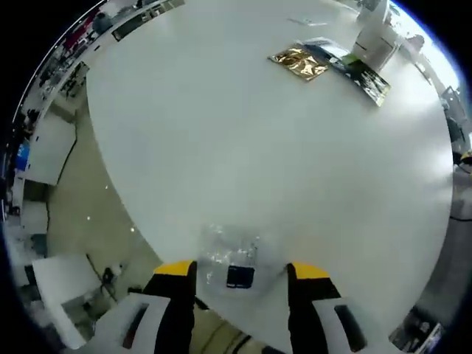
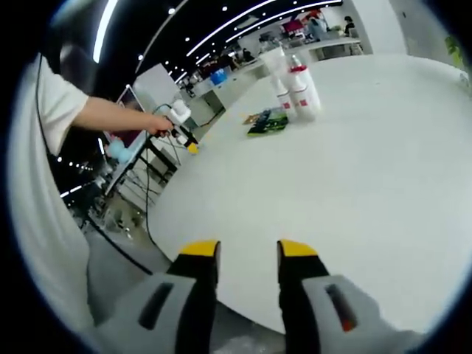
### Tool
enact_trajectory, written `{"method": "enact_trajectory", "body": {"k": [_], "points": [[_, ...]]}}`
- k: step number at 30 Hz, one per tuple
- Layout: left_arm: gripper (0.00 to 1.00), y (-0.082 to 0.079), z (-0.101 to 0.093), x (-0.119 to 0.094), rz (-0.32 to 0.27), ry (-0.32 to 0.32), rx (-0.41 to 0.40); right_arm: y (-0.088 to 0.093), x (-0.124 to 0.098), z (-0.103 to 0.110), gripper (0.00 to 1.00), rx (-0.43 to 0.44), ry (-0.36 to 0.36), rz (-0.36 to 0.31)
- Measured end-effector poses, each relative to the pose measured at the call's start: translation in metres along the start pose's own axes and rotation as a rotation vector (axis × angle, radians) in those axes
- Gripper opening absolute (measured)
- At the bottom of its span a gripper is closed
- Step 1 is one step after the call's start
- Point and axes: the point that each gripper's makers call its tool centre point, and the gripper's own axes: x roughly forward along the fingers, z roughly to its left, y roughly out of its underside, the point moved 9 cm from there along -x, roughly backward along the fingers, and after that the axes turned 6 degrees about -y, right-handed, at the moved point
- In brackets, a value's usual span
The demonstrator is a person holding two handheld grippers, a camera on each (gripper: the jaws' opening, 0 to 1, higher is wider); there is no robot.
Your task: Arrange the skincare products in the storage area until every visible bottle or jar stands upright without overlapping.
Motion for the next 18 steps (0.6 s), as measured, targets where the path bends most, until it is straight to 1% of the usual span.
{"method": "enact_trajectory", "body": {"k": [1,2,3,4,5,10,12,13,14,18], "points": [[0.42,0.000,0.002,0.000,-0.015,-0.043,0.026,0.000,0.000,0.000,0.32,0.001,0.001,0.001],[0.42,-0.001,0.001,0.000,-0.026,-0.018,0.049,0.000,0.000,0.000,0.32,0.001,0.001,0.001],[0.41,0.001,0.000,0.001,-0.013,-0.028,0.022,0.000,0.000,0.000,0.32,0.002,0.001,0.002],[0.41,0.001,0.000,0.001,-0.013,-0.022,0.023,0.000,0.001,0.000,0.32,-0.001,0.000,0.004],[0.41,0.002,-0.001,0.002,-0.019,-0.020,0.040,0.001,0.001,0.001,0.32,-0.004,-0.002,0.008],[0.41,0.003,-0.006,0.002,-0.018,-0.020,0.056,0.001,0.001,0.001,0.32,-0.010,-0.004,0.009],[0.41,0.003,-0.012,0.002,-0.008,-0.014,0.062,0.001,0.001,0.001,0.32,-0.010,-0.003,0.006],[0.41,0.003,-0.015,0.001,-0.004,-0.015,0.082,0.000,0.000,0.001,0.32,-0.010,-0.003,0.004],[0.41,0.003,-0.017,0.000,-0.005,-0.016,0.086,0.000,0.000,0.001,0.32,-0.009,-0.003,0.004],[0.41,0.000,-0.026,-0.008,-0.030,-0.015,0.090,-0.001,0.000,0.002,0.32,-0.015,-0.006,-0.003]]}}
